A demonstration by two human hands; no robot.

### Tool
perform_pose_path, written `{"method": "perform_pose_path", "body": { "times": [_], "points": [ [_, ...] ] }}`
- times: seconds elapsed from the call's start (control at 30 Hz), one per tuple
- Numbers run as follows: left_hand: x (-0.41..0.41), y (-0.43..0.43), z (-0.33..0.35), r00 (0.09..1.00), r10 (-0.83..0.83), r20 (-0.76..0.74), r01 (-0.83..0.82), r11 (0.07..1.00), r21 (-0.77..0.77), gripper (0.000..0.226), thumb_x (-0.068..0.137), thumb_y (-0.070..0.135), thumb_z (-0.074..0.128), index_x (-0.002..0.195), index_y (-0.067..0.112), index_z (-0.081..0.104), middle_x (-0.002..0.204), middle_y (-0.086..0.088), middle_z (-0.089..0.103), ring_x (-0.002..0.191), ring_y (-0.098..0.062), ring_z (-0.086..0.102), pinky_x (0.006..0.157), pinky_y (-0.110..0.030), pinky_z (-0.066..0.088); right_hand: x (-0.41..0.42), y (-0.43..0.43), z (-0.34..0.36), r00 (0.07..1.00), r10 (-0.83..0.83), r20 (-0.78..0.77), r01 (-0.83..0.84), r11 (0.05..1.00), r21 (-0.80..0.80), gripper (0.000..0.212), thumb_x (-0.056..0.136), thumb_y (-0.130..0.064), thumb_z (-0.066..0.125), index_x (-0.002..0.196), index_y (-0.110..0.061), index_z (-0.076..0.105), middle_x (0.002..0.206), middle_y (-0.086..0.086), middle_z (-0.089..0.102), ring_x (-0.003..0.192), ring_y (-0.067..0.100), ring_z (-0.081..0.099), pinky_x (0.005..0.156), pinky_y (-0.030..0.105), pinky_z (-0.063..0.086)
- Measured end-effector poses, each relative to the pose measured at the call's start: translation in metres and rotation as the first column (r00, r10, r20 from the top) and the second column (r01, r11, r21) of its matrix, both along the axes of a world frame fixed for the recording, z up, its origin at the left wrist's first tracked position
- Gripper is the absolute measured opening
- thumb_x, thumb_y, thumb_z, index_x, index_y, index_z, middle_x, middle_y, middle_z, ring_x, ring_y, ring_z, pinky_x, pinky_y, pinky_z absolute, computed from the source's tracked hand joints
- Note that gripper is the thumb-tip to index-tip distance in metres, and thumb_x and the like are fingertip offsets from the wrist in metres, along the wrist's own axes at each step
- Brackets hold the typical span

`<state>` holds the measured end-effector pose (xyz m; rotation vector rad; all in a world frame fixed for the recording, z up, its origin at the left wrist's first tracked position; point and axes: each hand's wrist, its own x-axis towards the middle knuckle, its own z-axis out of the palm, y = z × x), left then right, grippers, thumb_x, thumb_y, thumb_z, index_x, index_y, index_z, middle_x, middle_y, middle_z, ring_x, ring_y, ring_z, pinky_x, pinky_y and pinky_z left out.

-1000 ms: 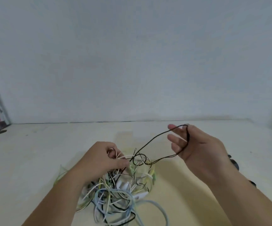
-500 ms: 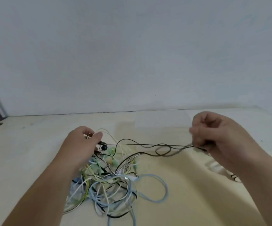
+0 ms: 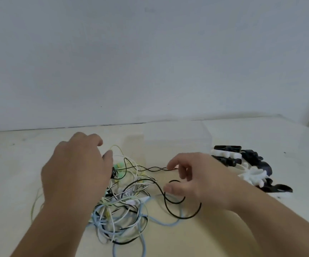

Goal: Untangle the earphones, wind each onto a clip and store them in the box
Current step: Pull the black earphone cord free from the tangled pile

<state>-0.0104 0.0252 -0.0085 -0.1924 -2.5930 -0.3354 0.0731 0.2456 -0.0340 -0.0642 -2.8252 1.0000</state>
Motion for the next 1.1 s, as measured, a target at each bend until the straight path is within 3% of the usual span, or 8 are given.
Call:
{"method": "perform_pose_path", "body": {
  "times": [0.17,0.27,0.37,0.47,0.6,0.73,0.93,1.1],
  "points": [
    [-0.002,-0.003,0.005,0.995,0.023,-0.094,-0.025,0.999,-0.027,0.032,0.093,0.047,0.045,0.099,0.024,0.066,0.094,0.001,0.062,0.081,-0.028,0.06,0.066,-0.038,0.049,-0.003,-0.011,-0.011,0.995,0.048,0.092,-0.067,0.972,0.223,0.031,0.075,-0.054,0.07,0.101,-0.038,0.064,0.096,-0.015,0.051,0.088,0.005,0.054,0.082,0.027,0.048],
    [0.008,0.012,0.001,0.948,-0.285,-0.14,0.308,0.934,0.181,0.017,0.089,0.045,0.058,0.089,0.032,0.068,0.089,0.012,0.064,0.075,-0.016,0.06,0.069,-0.035,0.049,-0.005,-0.013,-0.011,0.998,0.05,0.047,-0.058,0.982,0.183,0.006,0.081,-0.029,0.066,0.086,-0.03,0.068,0.096,-0.013,0.055,0.084,0.005,0.056,0.079,0.029,0.052],
    [0.009,0.03,-0.015,0.783,-0.619,0.064,0.598,0.777,0.198,0.016,0.088,0.046,0.065,0.099,0.036,0.071,0.094,0.02,0.063,0.09,-0.001,0.059,0.083,-0.028,0.049,-0.005,-0.01,-0.007,0.998,0.067,-0.015,-0.066,0.996,0.052,0.007,0.084,-0.021,0.066,0.08,-0.026,0.069,0.092,-0.01,0.061,0.079,0.004,0.058,0.073,0.021,0.048],
    [0.007,0.033,-0.025,0.737,-0.65,0.186,0.601,0.756,0.26,0.015,0.084,0.043,0.072,0.098,0.038,0.07,0.087,0.02,0.065,0.088,0.004,0.059,0.073,-0.01,0.042,-0.001,-0.004,0.004,0.992,0.003,-0.126,-0.036,0.964,-0.262,0.008,0.083,-0.016,0.07,0.076,-0.018,0.069,0.08,-0.007,0.064,0.064,0.005,0.054,0.064,0.02,0.039],
    [0.004,0.031,-0.026,0.726,-0.657,0.206,0.545,0.731,0.41,0.014,0.087,0.029,0.072,0.074,0.029,0.068,0.064,0.01,0.061,0.055,-0.007,0.052,0.057,-0.023,0.044,0.001,0.009,0.014,0.963,-0.186,-0.195,0.02,0.771,-0.637,0.016,0.069,-0.031,0.066,0.073,-0.015,0.066,0.08,0.009,0.055,0.074,0.022,0.039,0.073,0.039,0.034],
    [0.005,0.029,-0.021,0.739,-0.641,0.207,0.523,0.74,0.424,0.018,0.091,0.026,0.069,0.073,0.025,0.067,0.066,0.012,0.062,0.057,-0.005,0.054,0.056,-0.012,0.041,0.002,0.014,0.02,0.896,-0.335,-0.29,-0.025,0.614,-0.789,0.019,0.088,-0.013,0.062,0.071,-0.019,0.07,0.09,0.0,0.071,0.093,0.014,0.063,0.104,0.047,0.049],
    [0.003,0.017,-0.016,0.805,-0.542,0.244,0.485,0.836,0.257,0.015,0.087,0.032,0.071,0.073,0.032,0.067,0.085,0.016,0.063,0.078,0.0,0.058,0.07,-0.02,0.044,0.006,0.036,0.031,0.811,-0.478,-0.339,-0.193,0.328,-0.925,0.026,0.102,-0.015,0.047,0.079,-0.02,0.059,0.1,0.006,0.072,0.096,0.017,0.068,0.105,0.043,0.043],
    [0.002,0.011,-0.009,0.818,-0.562,0.12,0.479,0.782,0.399,0.015,0.082,0.03,0.077,0.069,0.032,0.071,0.084,0.018,0.067,0.073,0.002,0.06,0.066,-0.02,0.04,0.012,0.041,0.041,0.812,-0.514,-0.277,-0.295,0.047,-0.954,0.025,0.097,-0.007,0.048,0.073,-0.012,0.054,0.067,0.01,0.061,0.083,0.032,0.062,0.088,0.043,0.057]
  ]
}}
